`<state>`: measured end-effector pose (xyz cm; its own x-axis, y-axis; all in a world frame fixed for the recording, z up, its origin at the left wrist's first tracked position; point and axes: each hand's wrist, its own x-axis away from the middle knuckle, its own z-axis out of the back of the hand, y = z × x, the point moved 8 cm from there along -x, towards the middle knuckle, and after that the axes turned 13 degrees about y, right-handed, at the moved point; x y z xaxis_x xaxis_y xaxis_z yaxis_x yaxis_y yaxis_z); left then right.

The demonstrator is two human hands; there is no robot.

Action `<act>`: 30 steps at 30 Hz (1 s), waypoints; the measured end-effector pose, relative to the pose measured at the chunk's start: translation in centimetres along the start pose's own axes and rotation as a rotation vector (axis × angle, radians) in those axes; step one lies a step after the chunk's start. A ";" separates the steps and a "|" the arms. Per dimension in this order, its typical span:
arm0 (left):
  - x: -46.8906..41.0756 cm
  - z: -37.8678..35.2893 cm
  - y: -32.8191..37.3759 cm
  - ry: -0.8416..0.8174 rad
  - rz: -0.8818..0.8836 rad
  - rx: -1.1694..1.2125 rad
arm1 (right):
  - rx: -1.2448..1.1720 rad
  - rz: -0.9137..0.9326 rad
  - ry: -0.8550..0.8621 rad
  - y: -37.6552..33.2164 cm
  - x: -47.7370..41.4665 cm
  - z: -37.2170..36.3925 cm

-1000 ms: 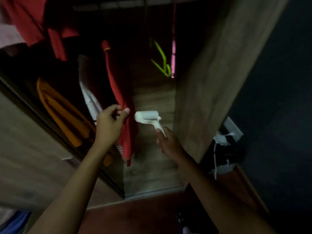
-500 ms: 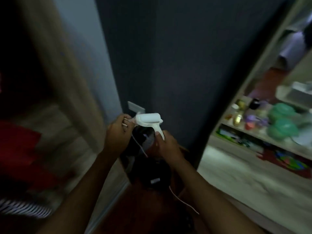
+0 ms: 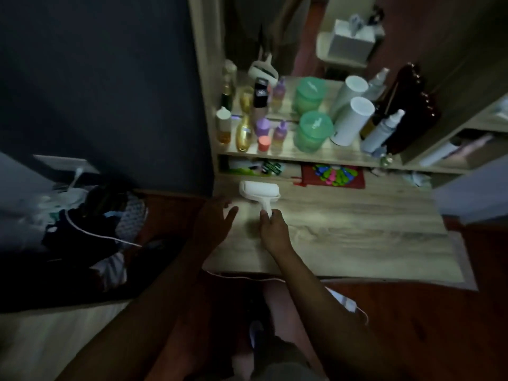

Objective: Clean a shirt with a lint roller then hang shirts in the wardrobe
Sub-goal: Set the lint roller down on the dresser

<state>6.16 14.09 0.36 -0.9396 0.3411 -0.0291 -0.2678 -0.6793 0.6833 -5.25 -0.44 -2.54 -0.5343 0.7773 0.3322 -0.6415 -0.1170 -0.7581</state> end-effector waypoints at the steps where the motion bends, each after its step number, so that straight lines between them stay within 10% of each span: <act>1: -0.4 -2.1 -0.4 -0.028 0.007 -0.025 | 0.009 -0.031 0.005 1.3 -1.2 0.4; 10: -2.8 -14.1 -3.5 -0.271 -0.084 -0.387 | -0.033 -0.145 0.073 6.2 -7.6 1.0; 30: -4.0 -16.4 -5.7 -0.312 -0.117 -0.507 | 0.130 0.019 0.122 6.3 -10.8 -0.7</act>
<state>8.00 5.96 -15.37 -0.8114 0.5545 0.1849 -0.5059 -0.8247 0.2530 -3.17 -9.09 -11.33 -0.4817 0.8422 0.2421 -0.7019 -0.2055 -0.6820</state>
